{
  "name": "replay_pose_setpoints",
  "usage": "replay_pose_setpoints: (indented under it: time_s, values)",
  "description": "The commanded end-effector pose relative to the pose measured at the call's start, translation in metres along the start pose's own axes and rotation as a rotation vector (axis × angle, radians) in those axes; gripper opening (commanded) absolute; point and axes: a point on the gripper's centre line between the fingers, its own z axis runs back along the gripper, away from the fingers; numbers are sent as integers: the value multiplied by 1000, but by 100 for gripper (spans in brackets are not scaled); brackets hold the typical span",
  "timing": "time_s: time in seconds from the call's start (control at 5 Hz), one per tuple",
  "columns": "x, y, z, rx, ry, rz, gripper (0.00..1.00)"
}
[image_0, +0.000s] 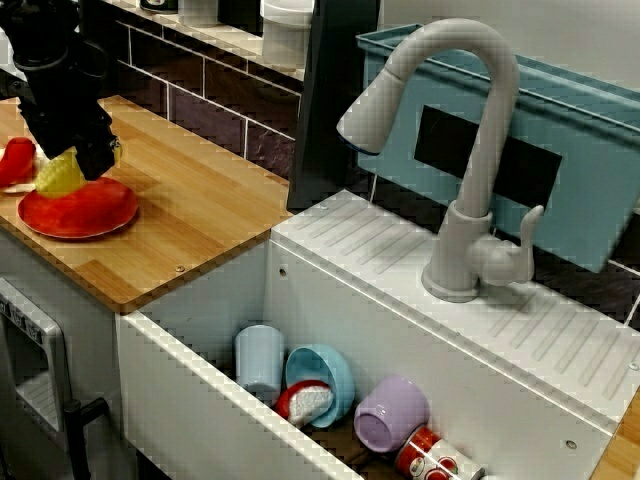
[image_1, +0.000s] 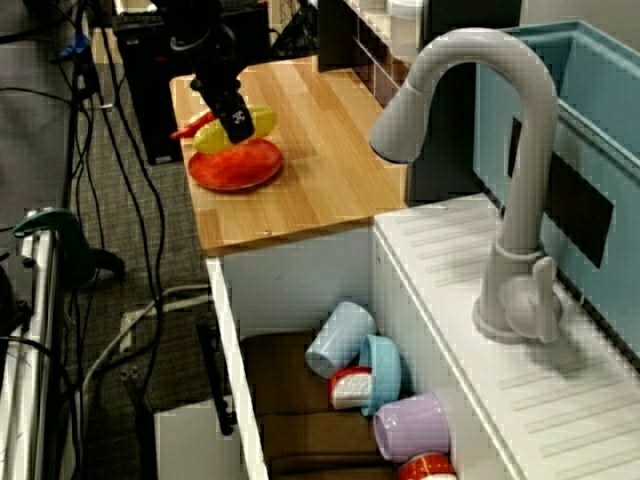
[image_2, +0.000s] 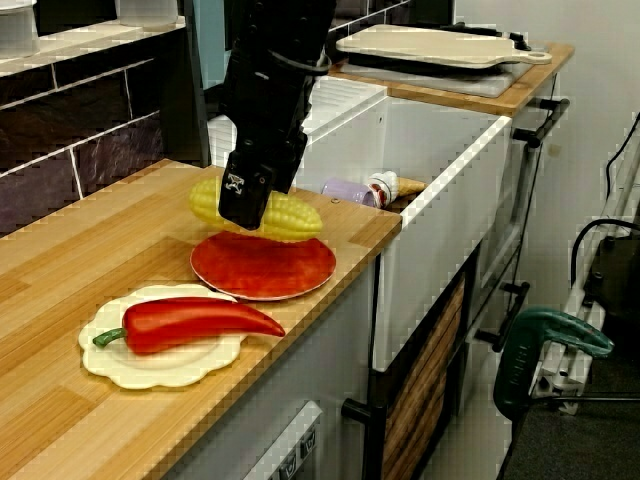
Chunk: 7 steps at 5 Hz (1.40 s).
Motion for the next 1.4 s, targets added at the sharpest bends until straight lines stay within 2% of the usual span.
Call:
replay_pose_setpoints:
  time_s: [0.0,0.2,0.8,1.2]
  values:
    - [8,11,7,35,-23,29,78]
    - [8,12,7,39,-22,38,100]
    - [20,17,12,36,-14,66,100]
    - [37,25,20,77,-55,91,100]
